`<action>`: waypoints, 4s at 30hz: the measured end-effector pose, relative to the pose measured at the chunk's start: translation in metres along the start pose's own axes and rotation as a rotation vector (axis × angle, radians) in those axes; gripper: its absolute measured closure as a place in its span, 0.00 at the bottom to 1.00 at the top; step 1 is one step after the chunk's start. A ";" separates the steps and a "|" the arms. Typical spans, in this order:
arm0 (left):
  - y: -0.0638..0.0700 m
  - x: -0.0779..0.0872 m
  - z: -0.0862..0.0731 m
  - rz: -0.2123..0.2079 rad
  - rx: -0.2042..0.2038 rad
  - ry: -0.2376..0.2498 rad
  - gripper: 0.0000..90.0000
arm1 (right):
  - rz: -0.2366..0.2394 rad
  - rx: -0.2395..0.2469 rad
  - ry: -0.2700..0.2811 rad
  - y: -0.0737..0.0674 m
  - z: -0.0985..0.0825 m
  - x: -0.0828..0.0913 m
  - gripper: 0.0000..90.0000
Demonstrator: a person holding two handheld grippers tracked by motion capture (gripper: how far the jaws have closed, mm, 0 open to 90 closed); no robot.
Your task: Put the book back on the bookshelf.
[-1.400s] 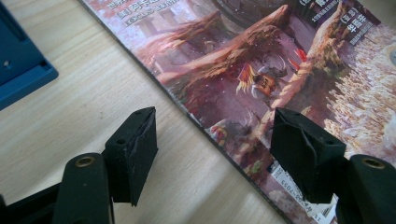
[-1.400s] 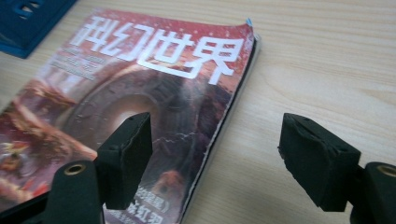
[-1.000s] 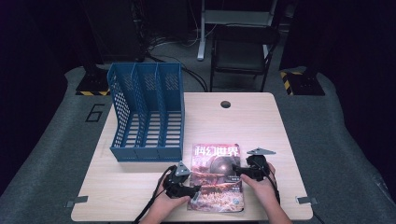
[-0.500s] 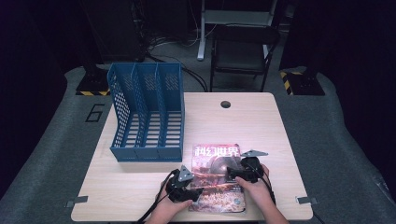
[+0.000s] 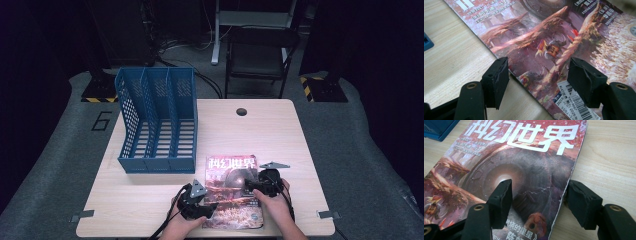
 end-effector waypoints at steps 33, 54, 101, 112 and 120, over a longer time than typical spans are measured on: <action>0.001 0.000 -0.004 -0.007 0.007 0.065 0.37 | 0.049 -0.142 0.082 0.010 0.013 -0.007 0.40; 0.001 0.000 -0.004 -0.006 0.006 0.066 0.37 | 0.165 -0.145 0.128 -0.010 0.028 0.014 0.41; -0.001 0.001 -0.004 0.001 -0.003 0.065 0.39 | 0.261 -0.141 -0.032 0.004 0.007 -0.007 0.64; -0.001 0.001 -0.004 0.001 -0.004 0.065 0.39 | 0.300 -0.206 -0.002 0.008 0.009 -0.013 0.61; -0.001 0.001 -0.004 0.001 -0.003 0.064 0.39 | 0.320 -0.223 -0.070 0.000 0.006 -0.007 0.65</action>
Point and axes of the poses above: each handheld gripper's, and its own axes: x roughly backward along the jaws, z roughly out of its top, y roughly to its right, the point moved 6 cm from there along -x, roughly forward along the jaws, and after that the axes turned 10 degrees about y, right-handed, at the moved point
